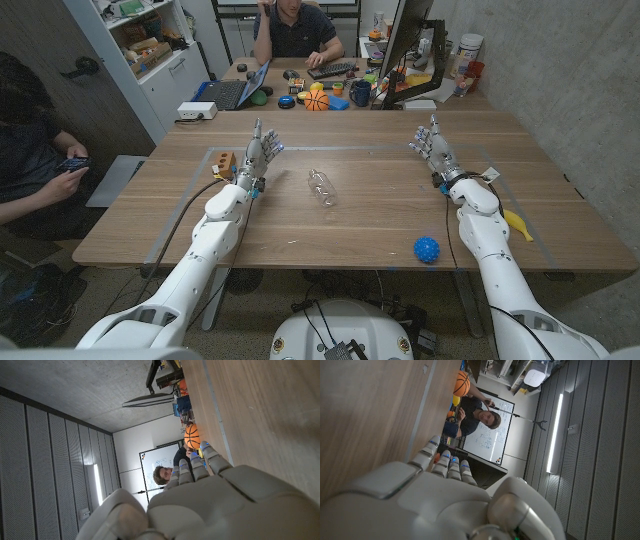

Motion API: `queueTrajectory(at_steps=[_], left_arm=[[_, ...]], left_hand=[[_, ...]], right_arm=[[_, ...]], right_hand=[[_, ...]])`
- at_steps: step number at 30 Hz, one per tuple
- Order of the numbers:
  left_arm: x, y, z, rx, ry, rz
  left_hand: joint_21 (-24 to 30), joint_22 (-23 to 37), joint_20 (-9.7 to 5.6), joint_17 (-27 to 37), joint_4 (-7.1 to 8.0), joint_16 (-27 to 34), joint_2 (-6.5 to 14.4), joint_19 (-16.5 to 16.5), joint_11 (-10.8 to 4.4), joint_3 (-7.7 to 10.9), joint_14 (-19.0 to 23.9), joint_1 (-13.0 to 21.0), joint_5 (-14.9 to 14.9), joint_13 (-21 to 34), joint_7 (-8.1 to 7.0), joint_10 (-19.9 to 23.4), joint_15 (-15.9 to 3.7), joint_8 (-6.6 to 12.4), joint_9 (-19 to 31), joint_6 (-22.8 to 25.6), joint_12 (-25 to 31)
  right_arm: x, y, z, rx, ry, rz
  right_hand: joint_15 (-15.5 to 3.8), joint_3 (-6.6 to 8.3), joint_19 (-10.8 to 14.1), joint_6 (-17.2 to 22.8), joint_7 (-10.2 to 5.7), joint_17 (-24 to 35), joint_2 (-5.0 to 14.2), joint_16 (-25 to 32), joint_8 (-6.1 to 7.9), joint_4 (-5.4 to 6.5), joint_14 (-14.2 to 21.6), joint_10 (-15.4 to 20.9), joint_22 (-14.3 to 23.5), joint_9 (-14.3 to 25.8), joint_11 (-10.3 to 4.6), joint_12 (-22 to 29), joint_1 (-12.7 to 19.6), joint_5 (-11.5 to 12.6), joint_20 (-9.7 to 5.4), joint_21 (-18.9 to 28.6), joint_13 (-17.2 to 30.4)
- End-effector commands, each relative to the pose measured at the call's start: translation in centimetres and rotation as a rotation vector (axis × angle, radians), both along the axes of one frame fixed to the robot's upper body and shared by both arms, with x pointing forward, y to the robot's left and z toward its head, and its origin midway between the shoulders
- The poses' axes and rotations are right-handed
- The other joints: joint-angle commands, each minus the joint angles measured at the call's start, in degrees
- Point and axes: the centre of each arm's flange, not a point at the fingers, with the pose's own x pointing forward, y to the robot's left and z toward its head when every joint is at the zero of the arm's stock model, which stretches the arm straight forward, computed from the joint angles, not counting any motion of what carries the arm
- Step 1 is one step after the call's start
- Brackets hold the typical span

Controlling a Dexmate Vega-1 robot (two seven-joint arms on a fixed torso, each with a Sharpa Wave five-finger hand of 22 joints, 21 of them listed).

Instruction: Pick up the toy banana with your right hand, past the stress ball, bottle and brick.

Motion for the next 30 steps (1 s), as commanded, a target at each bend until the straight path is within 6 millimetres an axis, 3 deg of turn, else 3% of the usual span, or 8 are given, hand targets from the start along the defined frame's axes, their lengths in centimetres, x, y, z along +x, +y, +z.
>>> queueTrajectory(at_steps=[1,10,15,30], left_arm=[[0.3,-0.2,0.0,-0.001,0.004,-0.005],[0.5,-0.3,-0.1,-0.004,0.005,-0.015],[0.7,-0.4,0.0,0.001,0.012,-0.010],[1.2,-0.6,0.0,0.004,0.017,-0.020]], left_hand=[[0.4,0.3,0.03,0.2,0.12,0.3,0.5,0.4,0.29,0.02,0.5,0.1,0.4,0.3,0.53,-0.1,-0.12,0.36,0.3,0.0,0.4],[0.4,0.3,0.03,0.2,0.06,0.3,0.5,0.4,0.24,0.07,0.5,0.2,0.4,0.3,0.50,0.0,-0.17,0.37,0.3,0.0,0.4],[0.4,0.3,0.01,0.2,0.02,0.3,0.6,0.4,0.24,0.10,0.5,0.3,0.4,0.3,0.53,0.0,-0.14,0.38,0.3,0.1,0.4],[0.4,0.3,0.02,0.1,-0.15,0.4,0.7,0.5,0.13,0.26,0.6,0.6,0.4,0.3,0.55,0.0,-0.14,0.42,0.3,0.2,0.4]], right_arm=[[-1.9,-1.4,0.9,-0.073,-0.017,-0.022],[-3.2,-2.4,1.4,-0.195,-0.010,-0.079],[-3.8,-2.7,1.7,-0.282,0.001,-0.108],[-5.3,-3.6,1.7,-0.470,0.032,-0.177]], right_hand=[[-0.07,0.34,0.9,0.0,-0.71,0.2,-0.07,0.5,0.25,-0.67,1.3,0.6,0.2,0.3,-0.18,0.6,1.6,0.1,0.94,0.6,0.2],[-1.08,1.09,2.6,0.3,-2.54,0.4,-0.41,0.8,0.41,-2.13,4.2,2.5,0.4,0.4,-0.61,1.2,4.5,-0.2,1.75,1.0,0.3],[-2.60,1.61,3.7,1.1,-3.76,0.5,-0.57,1.3,0.65,-3.20,7.3,3.8,0.6,0.5,-1.56,1.6,6.6,-0.2,1.81,1.3,0.5],[-3.14,2.13,4.6,1.3,-5.37,0.5,-0.54,0.8,0.67,-4.14,7.7,4.6,0.6,0.6,-2.83,1.8,8.4,-0.1,1.69,1.5,0.6]])
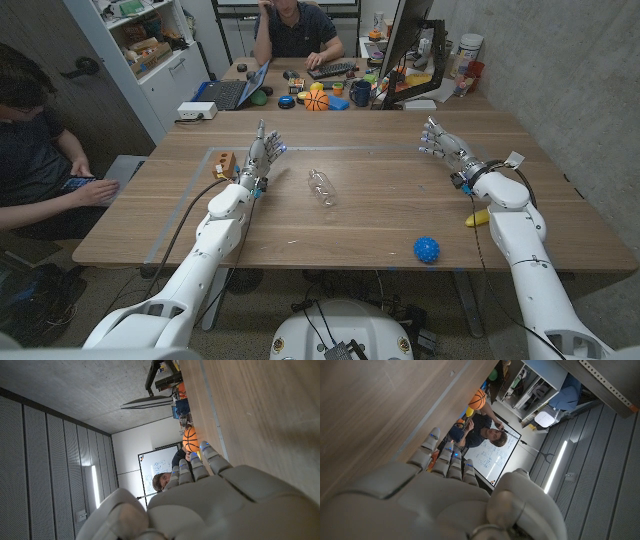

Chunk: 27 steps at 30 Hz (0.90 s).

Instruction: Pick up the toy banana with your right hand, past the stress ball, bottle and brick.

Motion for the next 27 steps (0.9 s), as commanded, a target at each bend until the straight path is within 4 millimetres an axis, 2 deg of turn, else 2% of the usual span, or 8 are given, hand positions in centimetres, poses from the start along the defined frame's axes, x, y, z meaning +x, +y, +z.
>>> queueTrajectory(at_steps=[1,5,10,17,27], left_arm=[[0.3,-0.1,0.1,0.003,0.004,-0.004],[0.4,0.0,0.1,0.003,0.003,-0.007],[0.3,0.0,0.0,0.004,0.007,-0.001],[0.4,0.1,0.0,0.006,0.010,-0.003],[0.6,-0.6,1.1,0.024,-0.001,-0.014]], left_hand=[[0.4,0.3,0.00,0.1,-0.16,0.4,0.5,0.5,0.19,0.27,0.3,0.4,0.4,0.3,0.54,0.0,0.10,0.42,0.3,0.2,0.4],[0.4,0.3,0.04,0.2,-0.21,0.4,0.6,0.5,0.19,0.31,0.3,0.5,0.4,0.3,0.53,0.1,0.07,0.41,0.3,0.2,0.4],[0.4,0.3,0.05,0.1,-0.25,0.4,0.6,0.5,0.17,0.34,0.4,0.6,0.4,0.3,0.51,0.0,0.09,0.42,0.3,0.2,0.4],[0.4,0.3,0.00,0.1,-0.29,0.3,0.6,0.5,0.16,0.38,0.3,0.7,0.4,0.3,0.49,0.0,0.03,0.43,0.3,0.3,0.4],[0.4,0.3,0.03,0.1,-0.35,0.3,0.7,0.5,0.11,0.44,0.4,0.8,0.4,0.3,0.43,0.1,0.07,0.46,0.3,0.4,0.4]], right_arm=[[-1.5,-0.9,0.0,-0.141,0.014,-0.065],[-2.3,-1.3,0.3,-0.198,-0.002,-0.110],[-3.2,-1.9,0.1,-0.218,0.001,-0.133],[-4.9,-3.3,-1.2,-0.197,0.005,-0.178],[-7.5,-5.4,-3.4,-0.191,0.015,-0.251]], right_hand=[[-0.45,0.07,0.9,0.0,-1.28,0.3,0.00,0.0,0.22,-0.68,0.8,0.5,0.1,0.3,-0.81,0.5,1.4,-0.1,-0.14,0.6,0.3],[-1.60,0.48,1.8,0.8,-2.02,0.3,-0.03,0.0,0.55,-1.50,2.0,1.4,0.1,0.4,-1.46,0.8,2.9,0.1,-0.60,0.8,0.3],[-2.08,0.79,2.3,1.2,-2.18,0.3,0.04,-0.1,0.66,-2.02,2.6,2.2,0.1,0.5,-1.85,1.0,3.9,0.2,-1.11,0.9,0.4],[-2.08,0.93,2.6,1.3,-2.09,0.3,0.07,-0.2,0.71,-2.24,2.8,2.5,0.2,0.5,-1.91,1.1,4.3,0.2,-1.31,1.0,0.4],[-2.70,1.23,3.4,1.7,-2.36,0.3,0.16,-0.2,0.77,-2.72,3.7,3.4,0.2,0.6,-2.00,1.4,5.3,0.3,-1.50,1.1,0.4]])
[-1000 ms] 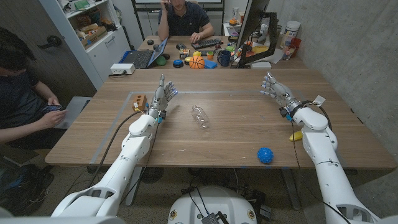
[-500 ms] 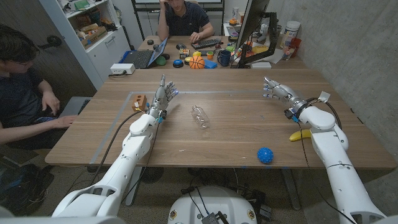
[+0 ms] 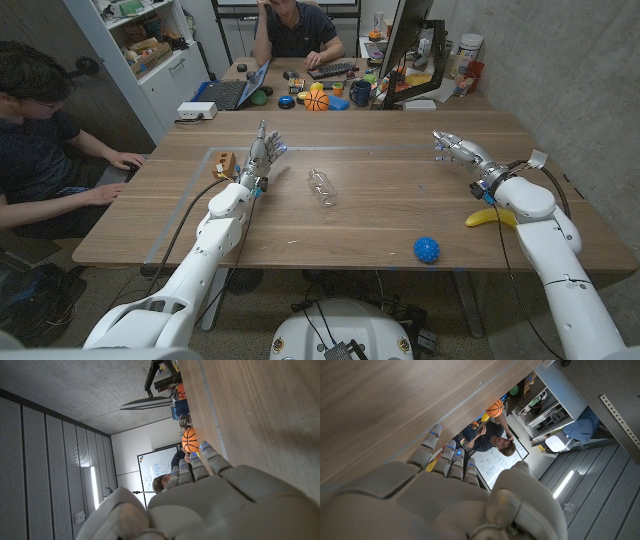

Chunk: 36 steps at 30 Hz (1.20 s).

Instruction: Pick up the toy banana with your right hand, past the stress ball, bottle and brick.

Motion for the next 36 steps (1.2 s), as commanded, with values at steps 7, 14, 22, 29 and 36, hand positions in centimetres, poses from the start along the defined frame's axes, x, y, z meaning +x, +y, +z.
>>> queueTrajectory(at_steps=[7,14,22,29,36], left_arm=[[0.3,-1.1,0.8,0.018,-0.004,-0.019],[0.2,-1.3,0.7,0.016,-0.002,-0.019],[0.0,-1.5,0.7,0.021,0.003,-0.015],[-0.1,-1.8,1.0,0.028,-0.006,-0.023],[-0.3,-2.1,0.9,0.029,-0.006,-0.029]], left_hand=[[0.2,0.3,0.06,0.2,-0.15,0.3,0.2,0.6,0.07,0.23,0.4,0.4,0.3,0.3,0.48,0.1,0.05,0.47,0.3,0.4,0.2],[0.2,0.3,0.10,0.2,-0.18,0.3,0.2,0.6,0.04,0.26,0.4,0.5,0.3,0.3,0.43,0.2,0.03,0.49,0.3,0.5,0.2],[0.2,0.3,0.15,0.2,-0.22,0.3,0.2,0.6,0.00,0.29,0.4,0.6,0.3,0.3,0.42,0.2,0.07,0.47,0.3,0.5,0.2],[0.2,0.3,0.09,0.2,-0.25,0.4,0.3,0.6,0.06,0.32,0.4,0.6,0.3,0.3,0.42,0.2,0.02,0.44,0.3,0.5,0.2],[0.2,0.3,0.10,0.2,-0.28,0.3,0.3,0.6,-0.01,0.35,0.4,0.7,0.3,0.3,0.42,0.2,-0.02,0.45,0.3,0.5,0.2]], right_arm=[[-3.8,-2.5,-2.6,-0.079,0.002,-0.138],[-4.8,-2.9,-3.0,-0.175,-0.003,-0.202],[-6.1,-3.5,-3.8,-0.278,0.018,-0.256],[-7.6,-4.3,-4.1,-0.354,0.045,-0.303],[-8.9,-4.1,-3.7,-0.528,0.058,-0.369]], right_hand=[[-0.79,0.28,1.0,0.6,-0.91,0.3,0.16,-0.4,0.45,-0.77,0.7,0.9,0.2,0.1,-0.34,0.5,1.9,0.5,-0.31,0.3,0.1],[-1.39,0.97,2.1,0.9,-1.65,0.2,0.09,-0.7,0.59,-2.10,1.3,1.6,0.2,0.2,-1.06,0.6,4.2,1.0,0.23,0.6,0.2],[-1.57,1.13,2.4,1.1,-1.76,0.2,-0.02,-0.8,0.63,-2.50,1.5,2.0,0.2,0.2,-1.09,0.7,4.9,1.1,0.25,0.6,0.2],[-1.58,1.16,2.5,1.1,-1.82,0.3,-0.11,-0.9,0.62,-2.66,1.5,2.0,0.2,0.2,-1.16,0.6,5.2,1.2,0.00,0.6,0.2],[-1.78,1.19,2.5,1.2,-2.17,0.3,-0.16,-1.0,0.64,-2.80,1.5,2.0,0.2,0.3,-1.32,0.6,5.4,1.3,0.00,0.5,0.2]])
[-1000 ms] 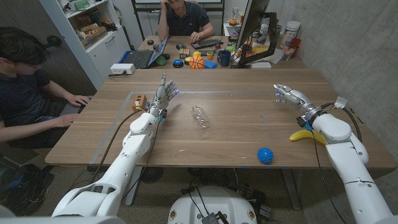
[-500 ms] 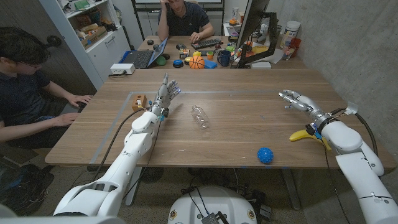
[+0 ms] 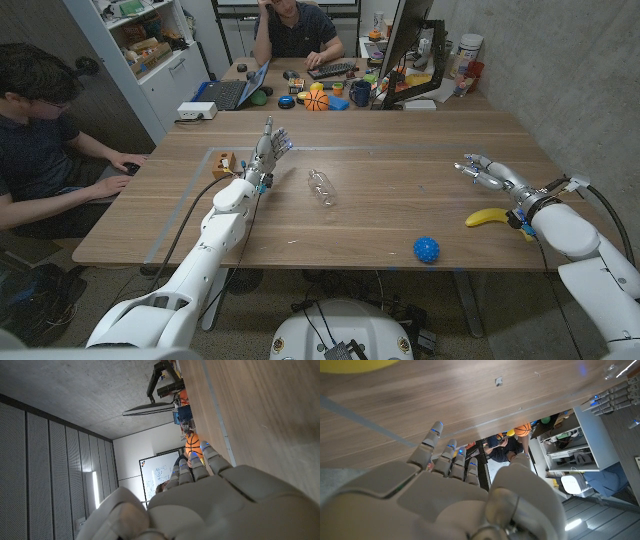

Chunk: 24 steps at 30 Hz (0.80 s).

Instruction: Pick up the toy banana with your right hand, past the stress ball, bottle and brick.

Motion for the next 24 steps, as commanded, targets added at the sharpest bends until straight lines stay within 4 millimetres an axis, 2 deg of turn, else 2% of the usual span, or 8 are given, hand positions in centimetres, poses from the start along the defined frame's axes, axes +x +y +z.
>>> queueTrajectory(at_steps=[1,6,12,24], left_arm=[[-0.3,-0.5,0.0,0.003,-0.002,-0.008],[-0.7,-0.4,-0.2,0.000,-0.008,-0.005],[-1.3,0.0,-0.3,-0.006,-0.013,0.006],[-2.0,0.2,0.1,0.015,-0.022,0.020]], left_hand=[[0.2,0.3,0.10,0.2,-0.04,0.3,0.0,0.6,0.02,0.10,0.4,0.5,0.3,0.3,0.12,0.2,-0.01,0.44,0.3,0.2,0.2],[0.2,0.3,0.10,0.2,-0.05,0.4,0.1,0.6,-0.01,0.12,0.4,0.5,0.3,0.3,0.10,0.2,-0.04,0.44,0.3,0.2,0.2],[0.2,0.3,0.06,0.2,-0.06,0.3,0.1,0.6,-0.01,0.13,0.4,0.5,0.2,0.3,0.08,0.2,-0.06,0.43,0.3,0.2,0.2],[0.2,0.3,0.07,0.2,-0.09,0.3,0.1,0.6,-0.14,0.15,0.4,0.6,0.2,0.3,0.04,0.2,-0.13,0.45,0.3,0.3,0.2]], right_arm=[[-2.2,-0.1,0.1,-0.236,0.043,-0.100],[-2.3,0.6,0.1,-0.363,0.059,-0.124],[-2.2,1.2,-0.1,-0.483,0.074,-0.139],[-3.4,0.7,-1.4,-0.609,0.099,-0.188]], right_hand=[[-1.60,0.04,0.6,0.4,-0.73,0.3,-0.16,-0.1,0.46,-0.37,0.3,0.5,0.3,0.3,-0.32,0.2,0.7,0.5,-0.15,0.1,0.2],[-1.87,0.13,0.8,0.4,-1.00,0.3,-0.18,-0.2,0.45,-0.59,0.4,0.9,0.3,0.3,-1.14,0.3,1.1,0.7,-0.42,0.1,0.2],[-2.11,0.21,0.9,0.5,-1.20,0.3,-0.21,-0.3,0.47,-0.79,0.5,1.2,0.3,0.4,-1.27,0.4,1.5,0.8,-0.57,0.1,0.2],[-2.52,0.24,1.0,0.8,-1.64,0.3,-0.29,-0.5,0.54,-0.98,0.4,1.2,0.3,0.4,-1.58,0.3,1.8,1.1,-0.90,0.1,0.3]])
